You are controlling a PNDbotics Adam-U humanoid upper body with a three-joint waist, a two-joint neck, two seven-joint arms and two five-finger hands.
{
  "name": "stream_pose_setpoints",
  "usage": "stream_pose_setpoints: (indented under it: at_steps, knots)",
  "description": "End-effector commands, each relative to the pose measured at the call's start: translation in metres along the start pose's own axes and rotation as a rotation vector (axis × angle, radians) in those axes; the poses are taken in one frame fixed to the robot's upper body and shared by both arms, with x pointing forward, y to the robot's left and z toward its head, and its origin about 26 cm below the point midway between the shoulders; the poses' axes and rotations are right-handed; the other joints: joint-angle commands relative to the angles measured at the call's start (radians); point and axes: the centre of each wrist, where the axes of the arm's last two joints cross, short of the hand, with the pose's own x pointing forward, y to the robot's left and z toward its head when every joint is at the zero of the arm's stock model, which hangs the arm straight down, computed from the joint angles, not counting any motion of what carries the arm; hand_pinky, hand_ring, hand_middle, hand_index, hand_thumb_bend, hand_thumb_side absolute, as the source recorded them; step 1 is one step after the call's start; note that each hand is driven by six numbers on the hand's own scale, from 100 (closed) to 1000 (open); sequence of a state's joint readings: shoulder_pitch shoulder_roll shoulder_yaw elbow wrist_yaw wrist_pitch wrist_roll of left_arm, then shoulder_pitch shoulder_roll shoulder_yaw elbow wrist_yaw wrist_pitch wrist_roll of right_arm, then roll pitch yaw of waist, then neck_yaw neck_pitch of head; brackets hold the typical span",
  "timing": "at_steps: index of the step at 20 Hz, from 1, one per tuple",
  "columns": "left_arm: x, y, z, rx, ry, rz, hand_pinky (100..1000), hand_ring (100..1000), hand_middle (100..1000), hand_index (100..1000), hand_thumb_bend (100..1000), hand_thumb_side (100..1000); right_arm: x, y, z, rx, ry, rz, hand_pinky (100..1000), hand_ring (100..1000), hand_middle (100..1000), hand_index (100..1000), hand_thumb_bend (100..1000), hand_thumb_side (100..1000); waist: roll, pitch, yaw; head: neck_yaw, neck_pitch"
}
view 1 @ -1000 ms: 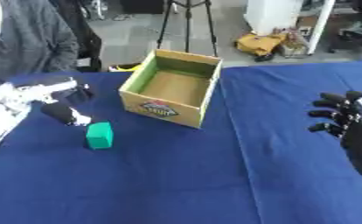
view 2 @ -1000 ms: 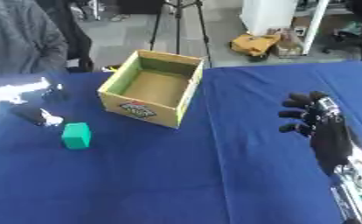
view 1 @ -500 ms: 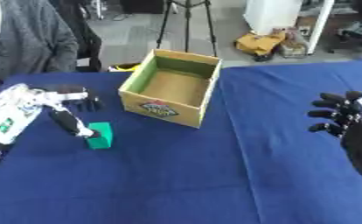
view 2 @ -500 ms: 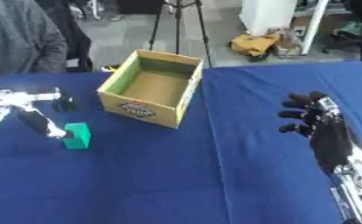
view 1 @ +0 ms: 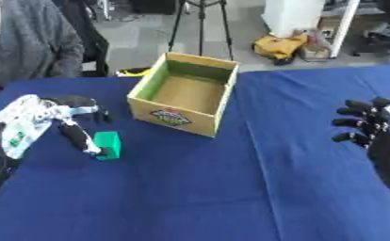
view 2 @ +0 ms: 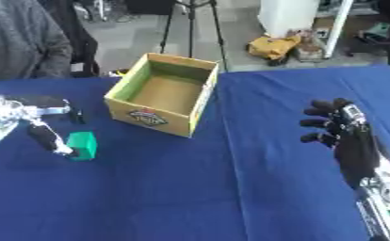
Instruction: Pick up objects on the table and place them in the box.
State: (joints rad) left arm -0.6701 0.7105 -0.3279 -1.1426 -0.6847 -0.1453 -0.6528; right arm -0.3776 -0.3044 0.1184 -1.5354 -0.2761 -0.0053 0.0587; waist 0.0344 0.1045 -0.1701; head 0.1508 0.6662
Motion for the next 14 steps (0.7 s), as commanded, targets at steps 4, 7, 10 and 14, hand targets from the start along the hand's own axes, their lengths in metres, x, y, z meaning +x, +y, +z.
stream_pose_setpoints:
  at_steps: [4,7,10,14]
  knots:
    - [-0.005,0.011,0.005,0.024,0.047,-0.081,770,783,750,831,540,311,0.009,-0.004,-0.004,0.008,-0.025,0.021,564,721,722,834,100,1000,-0.002,-0.010,0.001,-0.002,-0.010]
    - [-0.005,0.005,0.001,0.030,0.065,-0.101,753,763,731,818,488,305,0.009,-0.003,-0.004,0.009,-0.027,0.021,564,721,722,835,100,1000,-0.002,-0.006,-0.001,-0.001,-0.012]
    - [-0.005,-0.002,-0.005,0.034,0.081,-0.123,744,754,721,813,486,300,0.010,-0.003,-0.005,0.010,-0.028,0.020,564,721,722,835,100,1000,-0.002,-0.004,-0.002,-0.001,-0.014]
    - [-0.004,-0.012,-0.012,0.038,0.096,-0.155,690,703,678,779,460,285,0.010,-0.003,-0.005,0.010,-0.029,0.018,564,721,722,834,100,1000,-0.003,-0.002,-0.003,-0.001,-0.016]
